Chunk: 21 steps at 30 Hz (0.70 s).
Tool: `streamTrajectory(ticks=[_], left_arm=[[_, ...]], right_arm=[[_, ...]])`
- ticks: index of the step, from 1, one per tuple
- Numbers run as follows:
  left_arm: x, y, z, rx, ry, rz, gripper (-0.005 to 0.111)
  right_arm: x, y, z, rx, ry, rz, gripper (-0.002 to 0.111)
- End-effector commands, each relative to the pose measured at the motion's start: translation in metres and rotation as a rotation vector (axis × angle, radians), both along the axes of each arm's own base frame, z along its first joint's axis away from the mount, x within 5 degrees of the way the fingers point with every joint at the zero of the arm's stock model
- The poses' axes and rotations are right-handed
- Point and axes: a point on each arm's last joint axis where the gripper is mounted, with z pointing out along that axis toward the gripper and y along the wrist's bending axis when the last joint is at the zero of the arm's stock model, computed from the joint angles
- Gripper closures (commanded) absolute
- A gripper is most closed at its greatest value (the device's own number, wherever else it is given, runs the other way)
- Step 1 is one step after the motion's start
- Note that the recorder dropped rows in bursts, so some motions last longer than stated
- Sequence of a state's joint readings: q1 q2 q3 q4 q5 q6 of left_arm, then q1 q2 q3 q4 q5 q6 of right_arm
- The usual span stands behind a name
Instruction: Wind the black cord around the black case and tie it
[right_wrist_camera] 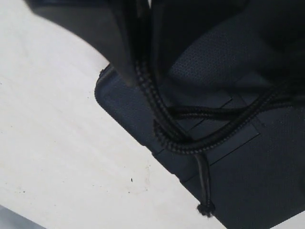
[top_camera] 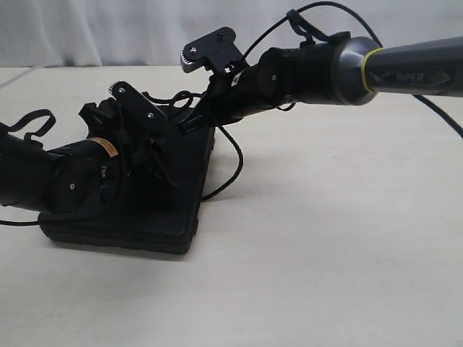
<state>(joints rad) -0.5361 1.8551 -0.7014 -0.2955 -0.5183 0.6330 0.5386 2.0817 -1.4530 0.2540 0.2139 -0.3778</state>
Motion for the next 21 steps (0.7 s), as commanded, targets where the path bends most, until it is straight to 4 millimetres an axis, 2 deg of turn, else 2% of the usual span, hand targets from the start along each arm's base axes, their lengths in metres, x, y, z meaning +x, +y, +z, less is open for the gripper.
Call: streamTrajectory(ticks=[1,6,9,12,16,21], left_arm=[[-0.004,-0.008,0.011,-0.106,0.043,-0.051,0.065],[-0.007,-0.019,0.018,-0.164,0.117,-0.13,0.065],[-0.008,-0.018,0.032,-0.166,0.069,-0.155,0.065],[-0.006,-0.008,0.052,-0.085,-0.027,-0.193,0.065],[0.0,0.014,0.069,0.048,-0.12,-0.208,0.065],[0.016,0.045,0.076,-0.046,-0.152,-0.02,0.065]], right_arm=[[-0.001,-0.002,0.005,0.008,-0.008,-0.005,0.104],[0.0,-0.001,0.002,0.005,-0.004,-0.005,0.104],[0.001,-0.001,-0.004,0.0,0.004,-0.006,0.104],[0.002,-0.001,-0.009,-0.005,0.01,-0.007,0.104],[0.002,0.0,-0.008,-0.005,0.007,-0.005,0.104],[0.002,0.0,-0.008,-0.005,0.007,-0.005,0.104]])
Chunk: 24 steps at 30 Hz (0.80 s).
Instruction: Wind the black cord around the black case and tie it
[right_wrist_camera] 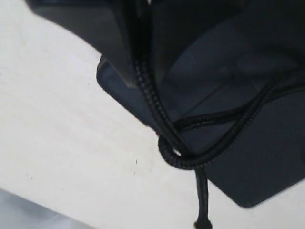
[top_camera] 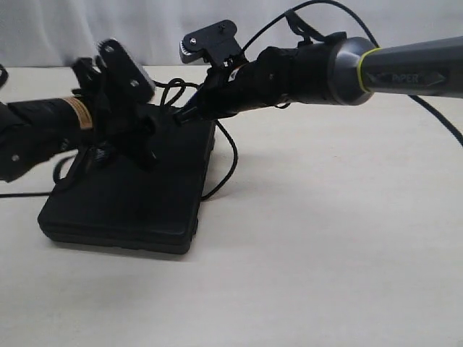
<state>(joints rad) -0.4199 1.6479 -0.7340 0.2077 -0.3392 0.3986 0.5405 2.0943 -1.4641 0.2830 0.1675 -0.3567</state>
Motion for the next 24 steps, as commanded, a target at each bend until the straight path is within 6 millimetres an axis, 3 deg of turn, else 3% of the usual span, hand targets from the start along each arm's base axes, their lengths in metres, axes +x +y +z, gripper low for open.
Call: streamTrajectory(ticks=[1,8,13,17,24], left_arm=[[0.015,0.03,0.013,-0.111,-0.05,0.179,0.065],[0.021,0.04,0.02,-0.158,-0.111,0.207,0.065],[0.018,0.027,0.014,0.376,-0.381,-0.226,0.065],[0.027,0.024,-0.006,0.632,-0.455,-0.379,0.065],[0.057,0.02,-0.025,0.553,-0.489,-0.286,0.065]], right_arm=[[-0.003,-0.003,-0.008,-0.055,0.024,0.033,0.104],[-0.002,-0.003,-0.008,-0.052,0.017,0.031,0.104],[-0.002,-0.003,-0.008,-0.053,0.016,0.032,0.104],[-0.002,-0.003,-0.007,-0.067,0.003,0.047,0.104],[-0.002,-0.003,-0.007,-0.083,-0.013,0.065,0.104]])
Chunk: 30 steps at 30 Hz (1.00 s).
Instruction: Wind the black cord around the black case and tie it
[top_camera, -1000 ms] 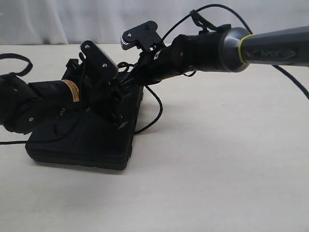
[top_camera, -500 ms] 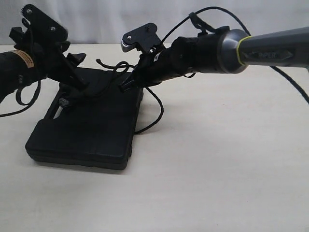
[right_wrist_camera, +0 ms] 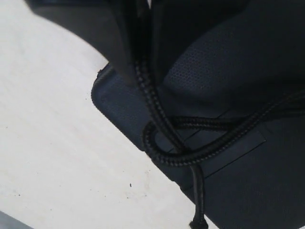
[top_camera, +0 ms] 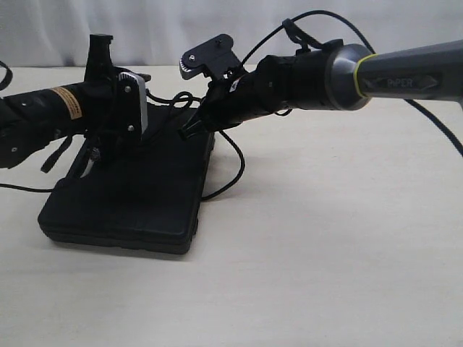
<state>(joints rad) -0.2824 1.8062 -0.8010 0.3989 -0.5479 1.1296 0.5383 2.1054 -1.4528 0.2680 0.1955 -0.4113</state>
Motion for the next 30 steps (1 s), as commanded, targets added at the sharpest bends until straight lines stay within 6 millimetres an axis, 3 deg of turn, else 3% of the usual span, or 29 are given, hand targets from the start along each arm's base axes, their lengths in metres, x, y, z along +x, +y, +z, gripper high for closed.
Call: streamTrajectory(ticks=[1,7,14,16,20,26,30], left_arm=[[0.02,-0.003,-0.007,-0.082,-0.049,0.044,0.065],[0.039,-0.004,-0.032,-0.057,0.027,0.081,0.065],[0.044,0.008,-0.038,-0.026,0.111,0.141,0.065],[0.045,0.008,-0.033,-0.069,0.087,0.166,0.065],[0.044,-0.001,-0.018,-0.323,0.115,0.207,0.065],[0.037,-0.014,-0.022,-0.351,0.208,0.141,0.065],[0.042,-0.002,-0.002,-0.575,0.196,0.364,0.065]], right_arm=[[0.001,-0.001,0.003,-0.014,-0.032,0.017,0.104],[-0.006,0.014,0.006,-0.036,-0.09,0.085,0.104],[-0.008,0.018,0.007,-0.035,-0.103,0.096,0.104],[-0.008,0.018,0.007,-0.032,-0.109,0.095,0.104],[-0.007,0.019,0.006,-0.034,-0.107,0.094,0.104],[-0.007,0.019,0.003,-0.037,-0.102,0.095,0.104],[-0.007,0.019,0.003,-0.037,-0.102,0.095,0.104]])
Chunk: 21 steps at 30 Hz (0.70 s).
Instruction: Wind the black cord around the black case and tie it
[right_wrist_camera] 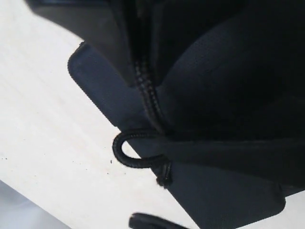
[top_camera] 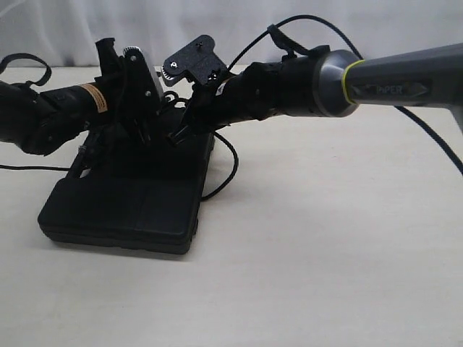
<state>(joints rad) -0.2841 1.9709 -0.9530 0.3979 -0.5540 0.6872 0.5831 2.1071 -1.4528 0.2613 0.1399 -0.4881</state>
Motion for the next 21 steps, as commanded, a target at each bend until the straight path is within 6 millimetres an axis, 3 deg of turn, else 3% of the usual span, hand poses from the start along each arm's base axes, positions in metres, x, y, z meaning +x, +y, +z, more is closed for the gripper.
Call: streamTrajectory(ticks=[1,3,8,12,15,21], left_arm=[[0.006,0.016,0.027,-0.271,0.021,0.302,0.065],[0.006,0.026,0.037,-0.372,0.036,0.428,0.065],[0.004,0.043,0.048,-0.47,0.129,0.525,0.066],[0.006,0.055,0.036,-0.541,0.388,0.67,0.088],[0.009,0.06,0.032,-0.488,0.551,0.725,0.107],[0.006,0.056,0.034,-0.382,0.664,0.7,0.107]], right_arm=[[0.001,0.0,0.0,-0.006,-0.018,0.007,0.104],[0.001,0.0,0.0,-0.006,-0.018,0.007,0.104],[0.001,0.0,0.0,-0.006,-0.018,0.007,0.104],[0.001,0.0,0.0,-0.006,-0.018,0.007,0.104],[0.0,0.0,0.0,-0.006,-0.016,0.008,0.104],[0.0,0.0,-0.001,-0.01,-0.009,0.01,0.104]])
